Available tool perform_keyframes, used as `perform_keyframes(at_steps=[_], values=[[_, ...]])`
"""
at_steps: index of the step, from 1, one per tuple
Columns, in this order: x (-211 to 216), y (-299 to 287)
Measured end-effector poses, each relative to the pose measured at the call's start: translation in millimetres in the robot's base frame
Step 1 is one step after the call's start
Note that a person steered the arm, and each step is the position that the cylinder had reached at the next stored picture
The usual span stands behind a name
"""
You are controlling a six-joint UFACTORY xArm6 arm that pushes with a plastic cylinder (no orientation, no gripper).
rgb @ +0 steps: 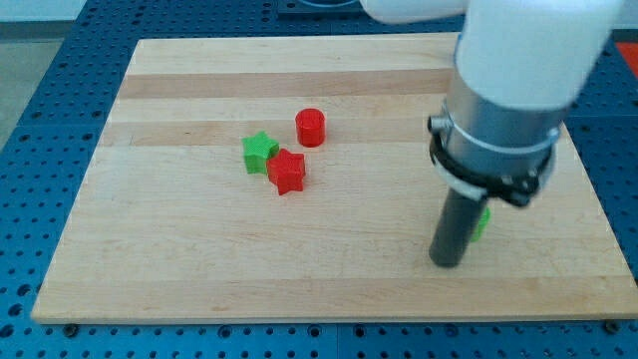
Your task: Push the green circle to the bottom of the hexagon
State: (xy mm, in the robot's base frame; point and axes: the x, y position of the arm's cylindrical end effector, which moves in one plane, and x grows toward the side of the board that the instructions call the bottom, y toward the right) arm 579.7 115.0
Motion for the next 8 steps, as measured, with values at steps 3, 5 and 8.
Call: perform_keyframes(at_steps=[3,5,8], values=[[-48.2,27.4],[-79.7,51.2],[-99.0,58.1]])
